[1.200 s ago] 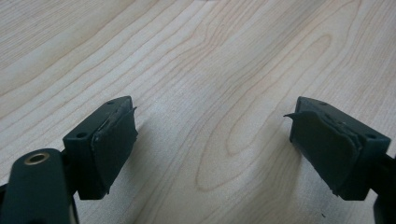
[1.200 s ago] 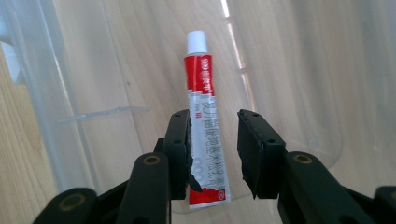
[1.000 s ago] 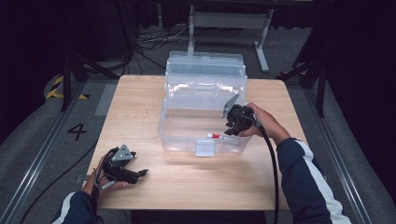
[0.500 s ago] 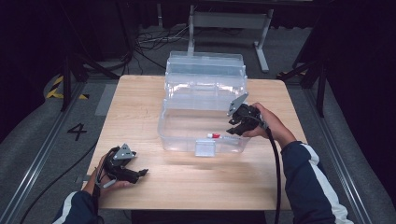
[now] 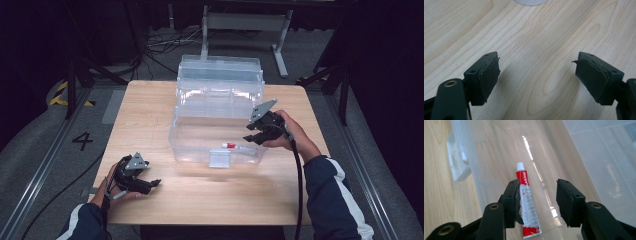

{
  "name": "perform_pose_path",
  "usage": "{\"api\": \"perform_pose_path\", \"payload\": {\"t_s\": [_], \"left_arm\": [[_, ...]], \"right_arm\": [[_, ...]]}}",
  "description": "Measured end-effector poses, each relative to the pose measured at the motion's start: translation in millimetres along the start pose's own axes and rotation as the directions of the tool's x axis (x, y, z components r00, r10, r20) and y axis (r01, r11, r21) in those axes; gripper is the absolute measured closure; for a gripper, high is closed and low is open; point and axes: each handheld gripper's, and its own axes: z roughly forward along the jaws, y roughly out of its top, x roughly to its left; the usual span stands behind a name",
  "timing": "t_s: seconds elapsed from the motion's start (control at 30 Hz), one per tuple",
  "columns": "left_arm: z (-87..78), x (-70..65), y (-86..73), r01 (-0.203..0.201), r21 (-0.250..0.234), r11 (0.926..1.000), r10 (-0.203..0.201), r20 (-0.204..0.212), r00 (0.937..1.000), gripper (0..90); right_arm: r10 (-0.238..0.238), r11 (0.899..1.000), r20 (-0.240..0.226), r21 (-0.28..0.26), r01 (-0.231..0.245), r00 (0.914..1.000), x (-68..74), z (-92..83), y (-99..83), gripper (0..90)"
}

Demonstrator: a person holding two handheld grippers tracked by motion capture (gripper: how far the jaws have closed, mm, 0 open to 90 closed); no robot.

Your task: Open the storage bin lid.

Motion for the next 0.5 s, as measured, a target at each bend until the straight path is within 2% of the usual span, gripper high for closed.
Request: {"api": "perform_pose_path", "payload": {"t_s": [0.13,0.2,0.33,0.5], "left_arm": [[-0.9,0.9,10.9,-0.006,-0.031,0.9995,0.006,0.01,0.9999,21.4],[-3.0,0.7,17.0,-0.011,-0.054,0.9985,0.012,0.004,0.9999,22.0],[-6.0,0.3,28.1,-0.028,-0.082,0.9962,0.027,-0.007,0.9996,23.8],[-11.2,-2.9,50.6,-0.06,-0.126,0.9902,0.056,-0.033,0.9979,25.7]], "right_arm": [[-0.006,1.0,-0.003,-0.026,0.006,1.0,-0.7,-3.3,-4.1,55.9],[0.004,0.999,0.014,-0.047,-0.004,0.9999,-2.5,-6.3,-5.8,55.4],[0.013,0.997,0.018,-0.076,-0.012,0.9997,-4.8,-10.6,-7.0,54.1],[0.024,0.992,0.057,-0.128,-0.017,0.9981,-7.9,-20.9,-4.7,51.4]]}}
